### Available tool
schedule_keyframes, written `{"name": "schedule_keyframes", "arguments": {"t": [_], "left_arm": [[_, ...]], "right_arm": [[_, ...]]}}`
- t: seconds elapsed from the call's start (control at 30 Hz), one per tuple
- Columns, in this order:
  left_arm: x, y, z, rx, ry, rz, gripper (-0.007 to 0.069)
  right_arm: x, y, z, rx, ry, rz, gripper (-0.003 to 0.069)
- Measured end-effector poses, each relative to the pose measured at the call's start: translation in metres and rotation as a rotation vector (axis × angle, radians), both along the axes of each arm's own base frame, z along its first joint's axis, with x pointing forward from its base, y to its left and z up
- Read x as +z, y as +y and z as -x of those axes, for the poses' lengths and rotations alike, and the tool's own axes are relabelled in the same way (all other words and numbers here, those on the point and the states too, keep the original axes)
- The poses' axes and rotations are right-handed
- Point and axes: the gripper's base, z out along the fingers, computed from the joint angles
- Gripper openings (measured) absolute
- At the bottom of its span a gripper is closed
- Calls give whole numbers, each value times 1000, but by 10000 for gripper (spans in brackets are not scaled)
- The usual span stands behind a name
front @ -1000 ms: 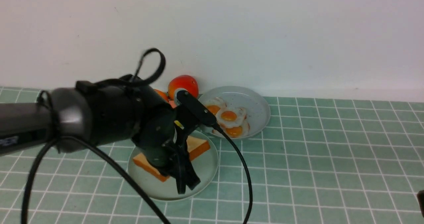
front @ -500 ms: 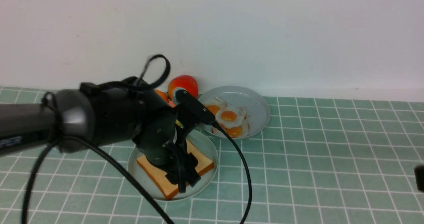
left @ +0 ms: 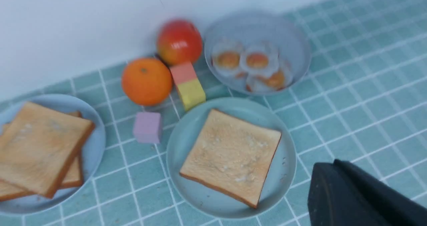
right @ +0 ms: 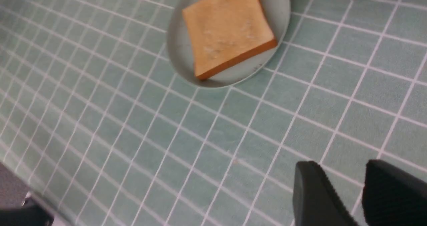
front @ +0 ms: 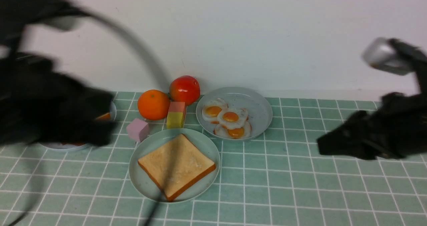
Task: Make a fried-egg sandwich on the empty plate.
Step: Use the right arm to grab a fried egg
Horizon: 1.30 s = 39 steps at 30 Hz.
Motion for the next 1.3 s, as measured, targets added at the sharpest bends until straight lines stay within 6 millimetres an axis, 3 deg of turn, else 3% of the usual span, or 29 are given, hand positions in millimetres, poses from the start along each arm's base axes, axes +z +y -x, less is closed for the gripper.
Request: {"name": "schedule_keyframes", "arguments": {"t": [0.13, 0.17, 0.27, 0.33, 0.37, 0.4, 0.43, 0.57, 0.9, 1.13, 1.3], "left_arm": [[-17, 42, 51, 20, -119, 141, -13], [-18, 44, 53, 21, -124, 150, -13], [-46, 66, 81, 37, -178, 279, -13], [-53, 68, 84, 40, -180, 301, -13], [-63, 71, 87, 45, -176, 331, -13], [-63, 71, 87, 45, -177, 334, -13], [-67, 70, 88, 41, -178, 359, -13], [-63, 66, 87, 10, -220, 428, -13], [-58, 64, 88, -16, -250, 476, -13], [-61, 64, 89, -8, -203, 489, -13], [-62, 63, 89, -10, -184, 505, -13]], "right_arm": [[-26, 13, -51, -9, 96, 17, 246], [-27, 14, -53, -9, 99, 18, 246], [-41, 25, -97, -16, 119, 19, 272], [-46, 29, -111, -18, 123, 20, 285], [-55, 34, -132, -21, 129, 21, 307], [-60, 35, -136, -23, 139, 23, 312], [-68, 39, -152, -28, 145, 21, 331], [-84, 48, -188, -36, 141, 14, 376], [-133, 60, -244, -78, 139, 12, 395], [-161, 64, -265, -141, 146, -5, 395], [-169, 64, -272, -186, 135, -29, 395]]}}
